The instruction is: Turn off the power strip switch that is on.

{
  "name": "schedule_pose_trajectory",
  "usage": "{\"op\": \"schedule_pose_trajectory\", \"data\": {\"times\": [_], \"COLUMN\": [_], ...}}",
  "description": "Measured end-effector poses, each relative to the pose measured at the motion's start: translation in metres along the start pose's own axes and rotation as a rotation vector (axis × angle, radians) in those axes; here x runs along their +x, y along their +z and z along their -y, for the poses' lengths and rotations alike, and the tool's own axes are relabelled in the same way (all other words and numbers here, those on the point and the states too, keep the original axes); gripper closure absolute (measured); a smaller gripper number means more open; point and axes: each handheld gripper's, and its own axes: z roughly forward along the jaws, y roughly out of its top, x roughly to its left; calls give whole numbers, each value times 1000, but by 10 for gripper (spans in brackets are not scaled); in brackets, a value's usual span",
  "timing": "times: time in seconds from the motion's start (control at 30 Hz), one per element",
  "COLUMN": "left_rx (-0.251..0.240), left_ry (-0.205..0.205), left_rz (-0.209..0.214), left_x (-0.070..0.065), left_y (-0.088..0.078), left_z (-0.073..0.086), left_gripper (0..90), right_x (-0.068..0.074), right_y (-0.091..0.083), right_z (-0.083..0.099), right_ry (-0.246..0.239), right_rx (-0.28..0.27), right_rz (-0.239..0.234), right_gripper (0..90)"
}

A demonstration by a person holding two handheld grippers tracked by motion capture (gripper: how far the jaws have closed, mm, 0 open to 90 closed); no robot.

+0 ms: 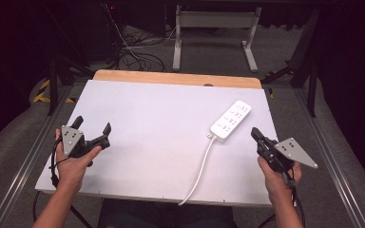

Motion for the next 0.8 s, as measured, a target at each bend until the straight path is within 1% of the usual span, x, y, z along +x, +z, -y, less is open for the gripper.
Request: {"op": "schedule_pose_trajectory", "data": {"times": [0.03,0.07,0.1,0.13,0.17,0.2,0.23,0.27,0.3,0.37,0.4,0.43,0.47,0.5,0.53,0.57,0.6,0.63,0.67,0.7,0.73,0.77,0.8], "left_rx": [0,0,-2,-1,-1,0,1,1,2,7,8,8,5,4,-1,-2,-3,-3,-6,-6,-9,-12,-10], "left_ry": [-3,-2,1,5,3,1,4,4,4,4,8,16,30,34,36,39,39,39,41,41,37,37,37], "left_rz": [-3,-8,-9,-14,-15,-16,-17,-17,-16,-16,-17,-17,-17,-11,-11,-9,-9,-11,-15,-15,-15,-14,-12], "left_x": [1,1,2,3,3,3,4,4,4,3,3,2,2,1,0,0,-1,-1,0,0,0,1,1], "left_y": [-1,-2,-3,-3,-4,-4,-4,-4,-4,-4,-4,-4,-4,-5,-5,-5,-5,-5,-5,-5,-6,-6,-6], "left_z": [0,0,0,0,0,1,1,1,1,2,2,2,2,1,1,1,1,1,0,0,0,0,0], "left_gripper": [39,39,39,40,40,40,40,40,40,40,41,41,41,41,42,42,42,44,44,44,45,45,45], "right_x": [0,0,0,0,-1,-1,-2,-2,-2,-2,-1,-1,-1,-1,-3,-5,-5,-6,-9,-9,-12,-12,-13], "right_y": [5,8,8,14,18,18,27,32,32,42,47,58,58,63,73,78,78,83,91,91,98,98,102], "right_z": [-7,-10,-10,-18,-21,-21,-26,-28,-28,-30,-31,-30,-30,-31,-31,-32,-32,-32,-32,-32,-31,-31,-30], "right_ry": [-13,-12,-12,-5,2,2,23,36,36,55,62,69,69,78,101,112,112,126,156,156,178,178,185], "right_rx": [19,29,29,59,79,79,100,114,114,146,166,213,213,231,262,276,276,291,315,315,347,347,365], "right_rz": [-3,-9,-9,-15,-16,-16,-31,-39,-39,-55,-61,-66,-66,-69,-72,-75,-75,-80,-81,-81,-80,-80,-80], "right_gripper": [900,900,900,900,900,900,900,900,900,900,900,900,900,900,900,900,900,900,900,900,900,900,900]}}
